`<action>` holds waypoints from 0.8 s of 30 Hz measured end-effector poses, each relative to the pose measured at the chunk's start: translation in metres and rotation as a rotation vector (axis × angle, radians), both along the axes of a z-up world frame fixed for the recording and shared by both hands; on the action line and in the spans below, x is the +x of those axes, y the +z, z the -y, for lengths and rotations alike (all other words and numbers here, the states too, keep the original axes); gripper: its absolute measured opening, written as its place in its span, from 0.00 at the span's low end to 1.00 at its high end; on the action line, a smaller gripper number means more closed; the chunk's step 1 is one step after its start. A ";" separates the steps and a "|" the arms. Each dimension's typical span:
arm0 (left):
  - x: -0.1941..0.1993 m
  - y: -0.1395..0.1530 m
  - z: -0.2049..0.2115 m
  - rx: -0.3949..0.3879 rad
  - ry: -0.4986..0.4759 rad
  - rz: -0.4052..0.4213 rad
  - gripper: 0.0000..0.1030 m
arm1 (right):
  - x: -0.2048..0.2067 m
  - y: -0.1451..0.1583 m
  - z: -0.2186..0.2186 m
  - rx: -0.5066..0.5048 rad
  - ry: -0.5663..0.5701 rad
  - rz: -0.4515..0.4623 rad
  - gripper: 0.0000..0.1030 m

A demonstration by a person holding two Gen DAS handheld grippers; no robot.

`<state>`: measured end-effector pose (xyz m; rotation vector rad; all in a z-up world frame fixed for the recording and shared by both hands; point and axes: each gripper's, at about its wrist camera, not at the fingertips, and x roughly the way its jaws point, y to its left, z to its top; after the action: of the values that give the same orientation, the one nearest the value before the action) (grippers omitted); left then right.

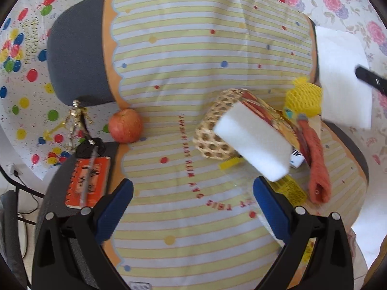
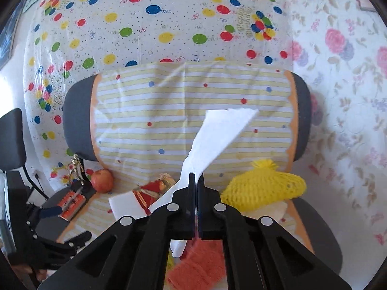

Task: Collect trash
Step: 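Grasp the white tissue with the right tool while the left tool grasps the white block, then carry the tissue and white block over the pink trash bin with both tools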

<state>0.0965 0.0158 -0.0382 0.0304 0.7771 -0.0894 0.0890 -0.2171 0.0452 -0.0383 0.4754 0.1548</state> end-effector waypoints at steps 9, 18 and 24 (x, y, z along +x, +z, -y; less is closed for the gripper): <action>0.032 -0.013 0.026 -0.224 -0.081 -0.068 0.60 | -0.048 -0.060 0.048 -0.136 -0.166 -0.083 0.01; 0.069 -0.024 0.036 -0.325 -0.088 -0.111 0.51 | -0.048 -0.083 0.063 -0.093 -0.176 -0.114 0.01; 0.057 0.002 0.026 -0.296 -0.065 0.005 0.38 | -0.048 -0.081 0.059 -0.107 -0.173 -0.111 0.01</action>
<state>0.1531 -0.0104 -0.0360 -0.2250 0.7512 -0.2649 0.0412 -0.2758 -0.0362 -0.0932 0.5945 -0.0386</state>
